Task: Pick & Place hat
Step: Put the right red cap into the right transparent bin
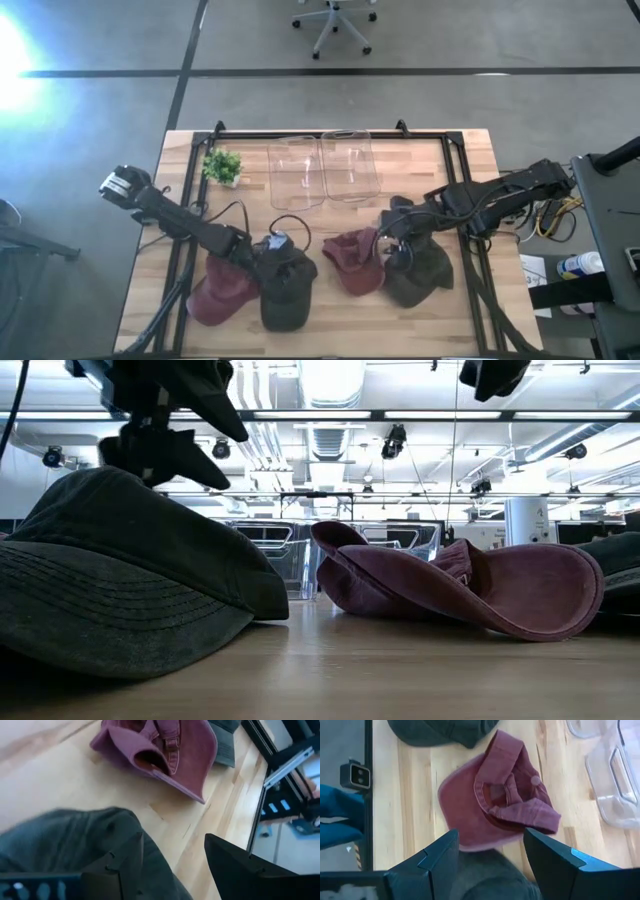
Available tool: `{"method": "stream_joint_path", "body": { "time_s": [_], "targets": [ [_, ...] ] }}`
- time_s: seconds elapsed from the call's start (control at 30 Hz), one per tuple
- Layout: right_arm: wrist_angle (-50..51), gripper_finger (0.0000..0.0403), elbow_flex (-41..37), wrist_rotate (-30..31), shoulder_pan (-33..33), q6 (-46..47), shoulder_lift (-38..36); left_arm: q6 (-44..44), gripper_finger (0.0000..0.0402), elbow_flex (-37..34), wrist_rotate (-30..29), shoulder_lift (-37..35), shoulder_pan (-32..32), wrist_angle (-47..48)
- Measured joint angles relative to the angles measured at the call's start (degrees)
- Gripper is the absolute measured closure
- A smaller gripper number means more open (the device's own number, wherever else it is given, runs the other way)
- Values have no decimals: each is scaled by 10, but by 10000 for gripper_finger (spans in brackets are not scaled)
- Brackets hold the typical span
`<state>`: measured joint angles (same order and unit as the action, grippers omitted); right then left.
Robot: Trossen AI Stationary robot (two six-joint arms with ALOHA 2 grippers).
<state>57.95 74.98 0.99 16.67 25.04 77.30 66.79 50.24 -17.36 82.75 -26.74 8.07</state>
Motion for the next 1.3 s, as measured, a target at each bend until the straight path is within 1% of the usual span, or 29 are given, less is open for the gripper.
{"method": "stream_joint_path", "body": {
  "time_s": [0.13,0.33,0.47,0.57,0.67,0.73,0.87,0.97,1.0,1.07,1.17,1.23,1.3],
  "targets": [
    [32,184,0,2,0,18,-12,45,196,0,-16,24,-14,-39],
    [47,184,-3,5,0,83,-7,59,196,1,-17,106,-7,-181],
    [40,184,-7,8,0,114,20,68,196,22,-18,157,7,-186],
    [28,184,-8,9,0,125,49,69,196,43,-15,173,10,-133],
    [19,184,-8,8,6,125,75,80,196,59,2,173,6,-6],
    [12,184,-8,7,11,125,88,98,196,65,0,164,0,92],
    [9,184,-8,7,14,121,103,134,196,94,-30,118,-9,249],
    [0,184,-8,9,15,120,105,154,196,136,-62,84,-13,321],
    [-1,184,-8,9,15,120,104,155,196,153,-79,74,-14,327],
    [-6,184,-8,15,15,120,102,151,196,189,-133,59,-20,315],
    [-14,184,-8,21,14,121,98,113,196,228,-218,56,-25,258],
    [-24,184,-8,22,14,121,98,75,196,235,-238,64,-19,209],
    [-29,184,-8,22,14,121,98,56,196,231,-232,79,-10,157]
  ]
}}
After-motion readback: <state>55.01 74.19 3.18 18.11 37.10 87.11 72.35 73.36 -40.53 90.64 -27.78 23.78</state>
